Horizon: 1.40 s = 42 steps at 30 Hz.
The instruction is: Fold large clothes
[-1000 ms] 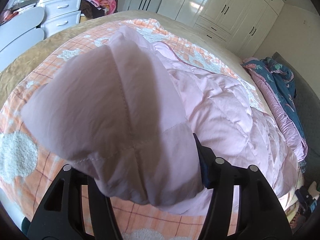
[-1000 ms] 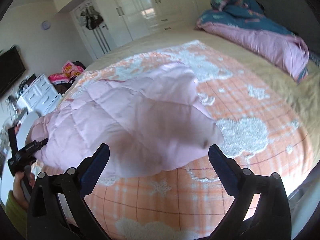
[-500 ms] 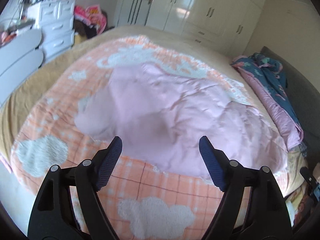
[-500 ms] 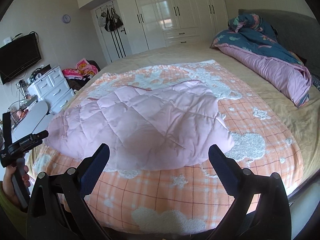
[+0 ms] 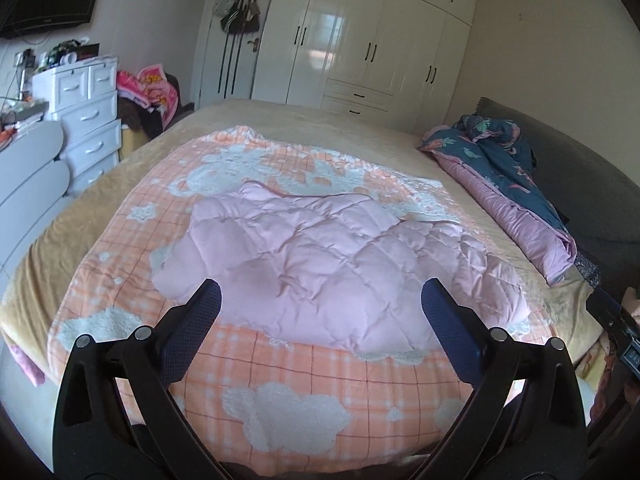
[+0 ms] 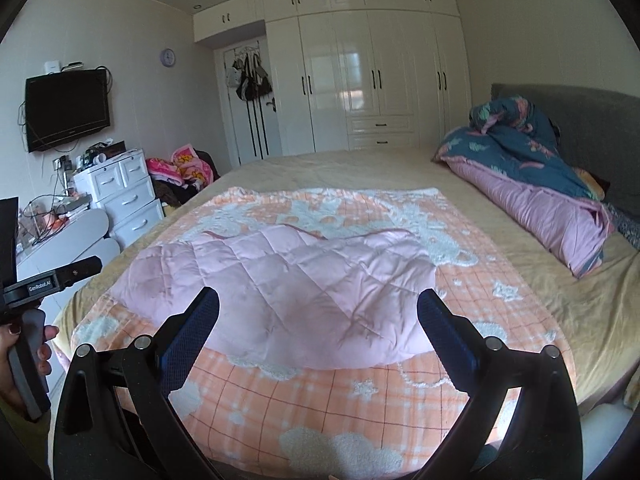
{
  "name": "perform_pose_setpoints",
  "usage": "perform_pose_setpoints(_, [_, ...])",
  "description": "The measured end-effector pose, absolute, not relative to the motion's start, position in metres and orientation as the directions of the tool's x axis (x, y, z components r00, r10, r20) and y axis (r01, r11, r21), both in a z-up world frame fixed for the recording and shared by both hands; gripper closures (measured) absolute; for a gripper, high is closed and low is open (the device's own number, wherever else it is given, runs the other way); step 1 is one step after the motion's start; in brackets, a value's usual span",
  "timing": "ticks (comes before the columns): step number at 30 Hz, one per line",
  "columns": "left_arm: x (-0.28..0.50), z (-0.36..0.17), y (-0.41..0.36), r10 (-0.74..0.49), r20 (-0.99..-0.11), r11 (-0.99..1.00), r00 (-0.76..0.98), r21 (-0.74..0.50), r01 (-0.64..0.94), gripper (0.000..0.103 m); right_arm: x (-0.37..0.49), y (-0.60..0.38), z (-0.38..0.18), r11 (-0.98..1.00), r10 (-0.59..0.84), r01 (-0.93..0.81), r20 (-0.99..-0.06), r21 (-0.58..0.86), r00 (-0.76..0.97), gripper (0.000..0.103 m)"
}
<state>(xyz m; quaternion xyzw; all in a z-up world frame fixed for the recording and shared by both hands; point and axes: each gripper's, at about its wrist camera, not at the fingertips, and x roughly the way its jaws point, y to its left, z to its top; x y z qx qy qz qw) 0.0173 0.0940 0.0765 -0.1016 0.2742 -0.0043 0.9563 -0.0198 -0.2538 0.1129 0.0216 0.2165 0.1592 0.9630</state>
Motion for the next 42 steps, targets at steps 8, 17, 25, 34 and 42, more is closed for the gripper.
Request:
perform_pose_setpoints(8, [-0.003, 0.062, 0.065, -0.082, -0.536, 0.988, 0.840, -0.155, -0.002, 0.009, -0.041, -0.244, 0.103, 0.948, 0.313, -0.309, -0.417, 0.077, 0.853, 0.004])
perform_pose_setpoints(17, [-0.011, 0.029, 0.044, -0.101, -0.587, 0.986, 0.803, -0.165, 0.003, 0.009, -0.038, -0.230, 0.065, 0.946, 0.312, -0.314, -0.513, 0.085, 0.800, 0.004])
perform_pose_setpoints(25, [-0.013, 0.021, 0.039, -0.096, -0.601, 0.986, 0.794, -0.166, -0.006, 0.009, -0.036, -0.231, 0.060, 0.946, 0.316, -0.307, -0.518, 0.105, 0.795, 0.004])
perform_pose_setpoints(34, [-0.010, 0.019, 0.041, -0.078, -0.610, 0.988, 0.789, -0.154, -0.022, 0.009, -0.033, -0.232, 0.058, 0.945, 0.317, -0.309, -0.526, 0.106, 0.789, 0.004])
perform_pose_setpoints(42, [-0.010, 0.019, 0.043, -0.069, -0.612, 0.989, 0.788, -0.146, -0.027, 0.009, -0.033, -0.231, 0.058, 0.945, 0.317, -0.309, -0.526, 0.106, 0.789, 0.004])
